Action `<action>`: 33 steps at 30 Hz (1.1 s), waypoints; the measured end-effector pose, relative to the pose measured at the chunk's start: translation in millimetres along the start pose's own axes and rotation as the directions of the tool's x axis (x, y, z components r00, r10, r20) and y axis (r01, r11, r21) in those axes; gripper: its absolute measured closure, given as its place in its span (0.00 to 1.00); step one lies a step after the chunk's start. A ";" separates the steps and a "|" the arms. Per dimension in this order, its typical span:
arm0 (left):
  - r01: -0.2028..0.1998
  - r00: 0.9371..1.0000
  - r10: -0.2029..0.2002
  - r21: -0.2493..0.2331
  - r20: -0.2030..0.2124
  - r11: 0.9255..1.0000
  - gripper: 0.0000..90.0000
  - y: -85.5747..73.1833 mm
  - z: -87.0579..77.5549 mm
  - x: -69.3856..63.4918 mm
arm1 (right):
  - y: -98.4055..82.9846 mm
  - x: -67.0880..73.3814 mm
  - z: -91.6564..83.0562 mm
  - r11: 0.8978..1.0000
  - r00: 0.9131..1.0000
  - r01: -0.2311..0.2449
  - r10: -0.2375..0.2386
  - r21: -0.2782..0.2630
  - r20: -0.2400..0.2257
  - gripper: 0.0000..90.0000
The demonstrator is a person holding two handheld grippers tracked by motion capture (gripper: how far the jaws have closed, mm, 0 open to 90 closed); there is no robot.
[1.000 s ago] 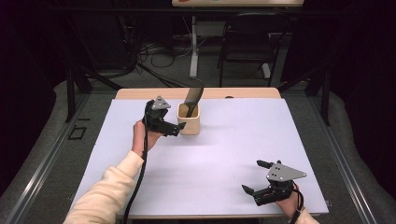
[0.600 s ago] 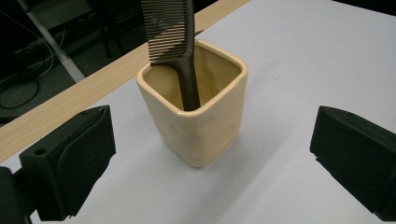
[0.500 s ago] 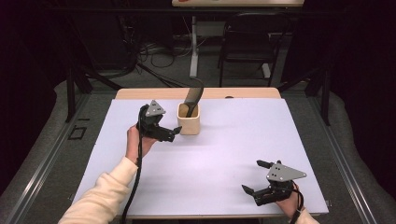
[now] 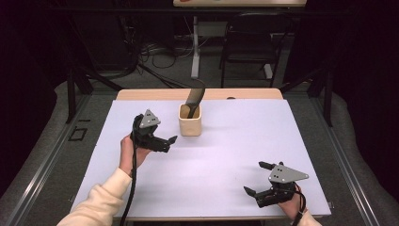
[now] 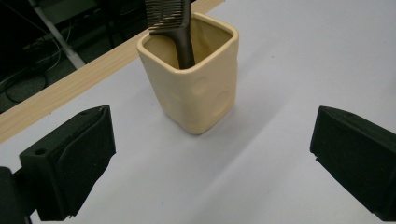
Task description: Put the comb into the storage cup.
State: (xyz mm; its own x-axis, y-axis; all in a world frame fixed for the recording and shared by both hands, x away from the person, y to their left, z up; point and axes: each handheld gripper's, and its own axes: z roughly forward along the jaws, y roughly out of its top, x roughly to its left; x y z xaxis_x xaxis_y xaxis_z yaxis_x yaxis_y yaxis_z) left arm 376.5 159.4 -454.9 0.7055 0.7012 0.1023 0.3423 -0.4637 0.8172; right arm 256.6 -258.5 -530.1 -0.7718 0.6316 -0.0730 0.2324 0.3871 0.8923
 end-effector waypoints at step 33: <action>0.026 1.000 -0.026 0.038 -0.005 0.999 0.00 -52.4 -40.7 -21.9 | 0.3 0.6 0.8 1.000 1.000 -0.002 0.002 0.004 -0.002 0.01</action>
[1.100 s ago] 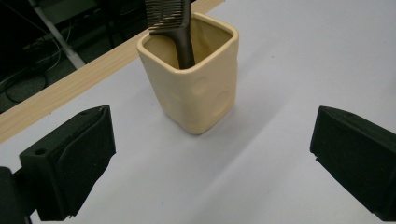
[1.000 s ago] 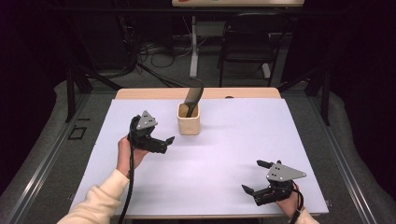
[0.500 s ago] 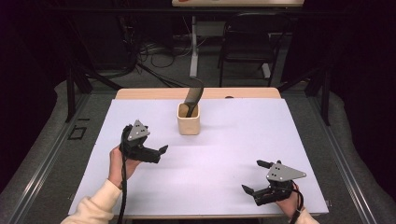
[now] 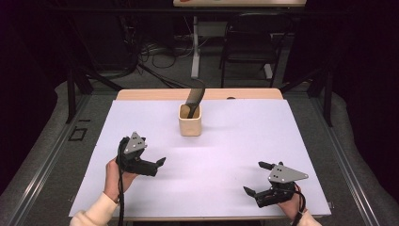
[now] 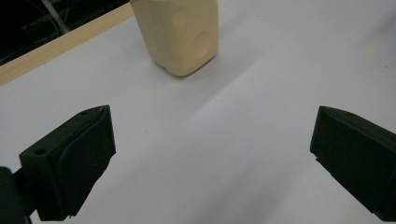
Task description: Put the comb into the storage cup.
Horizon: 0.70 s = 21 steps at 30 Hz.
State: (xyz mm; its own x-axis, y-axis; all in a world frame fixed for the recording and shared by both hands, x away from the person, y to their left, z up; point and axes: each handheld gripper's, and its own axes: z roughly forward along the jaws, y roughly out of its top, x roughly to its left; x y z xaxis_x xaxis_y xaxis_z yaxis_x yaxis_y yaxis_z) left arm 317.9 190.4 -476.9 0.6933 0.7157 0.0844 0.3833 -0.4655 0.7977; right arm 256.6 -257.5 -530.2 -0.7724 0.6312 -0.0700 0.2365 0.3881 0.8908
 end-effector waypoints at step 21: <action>0.034 0.999 -0.034 0.001 -0.024 0.999 0.00 -31.4 -14.8 -8.6 | 0.2 0.0 0.7 1.000 1.000 0.002 -0.002 0.005 0.002 0.01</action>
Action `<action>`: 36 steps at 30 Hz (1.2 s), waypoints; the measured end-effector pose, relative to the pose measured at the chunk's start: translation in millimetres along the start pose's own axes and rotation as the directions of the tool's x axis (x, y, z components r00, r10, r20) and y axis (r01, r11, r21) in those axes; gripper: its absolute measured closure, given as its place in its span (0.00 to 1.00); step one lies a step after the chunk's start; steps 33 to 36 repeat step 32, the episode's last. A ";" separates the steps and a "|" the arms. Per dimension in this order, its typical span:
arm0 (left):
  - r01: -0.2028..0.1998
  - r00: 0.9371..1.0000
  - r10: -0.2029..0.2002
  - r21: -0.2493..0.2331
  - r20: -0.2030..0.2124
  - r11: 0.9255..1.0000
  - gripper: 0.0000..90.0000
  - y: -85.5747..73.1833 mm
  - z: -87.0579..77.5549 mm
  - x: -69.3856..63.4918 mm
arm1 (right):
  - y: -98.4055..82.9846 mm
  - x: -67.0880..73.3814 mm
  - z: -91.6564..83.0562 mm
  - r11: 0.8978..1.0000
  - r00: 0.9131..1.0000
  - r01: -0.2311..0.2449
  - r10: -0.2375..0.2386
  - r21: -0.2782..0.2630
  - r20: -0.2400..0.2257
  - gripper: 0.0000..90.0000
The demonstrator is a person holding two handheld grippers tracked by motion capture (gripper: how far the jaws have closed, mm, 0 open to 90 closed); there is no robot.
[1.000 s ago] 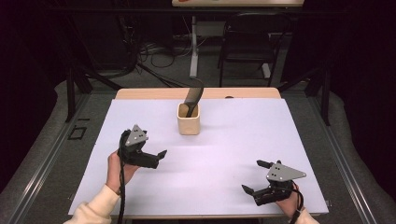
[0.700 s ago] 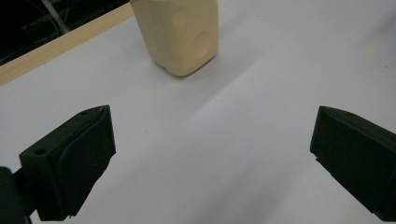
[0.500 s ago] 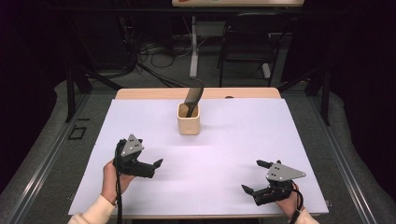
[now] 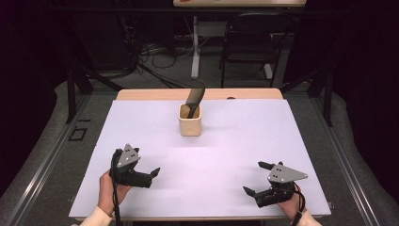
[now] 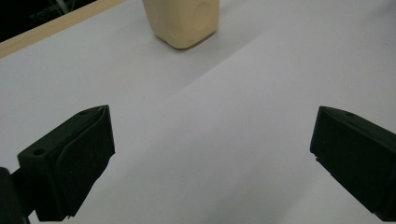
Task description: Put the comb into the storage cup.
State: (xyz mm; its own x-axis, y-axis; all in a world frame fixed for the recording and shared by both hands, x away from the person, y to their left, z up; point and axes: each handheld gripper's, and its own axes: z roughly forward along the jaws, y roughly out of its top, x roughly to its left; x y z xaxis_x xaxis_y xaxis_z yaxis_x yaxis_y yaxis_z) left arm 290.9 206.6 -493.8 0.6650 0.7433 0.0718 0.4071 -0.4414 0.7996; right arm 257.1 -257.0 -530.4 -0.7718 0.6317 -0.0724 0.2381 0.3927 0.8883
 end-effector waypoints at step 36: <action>0.054 0.998 -0.054 -0.011 0.014 0.998 0.00 -47.4 -10.5 -7.2 | -0.5 0.2 2.1 1.000 1.000 0.001 -0.001 0.007 -0.001 0.01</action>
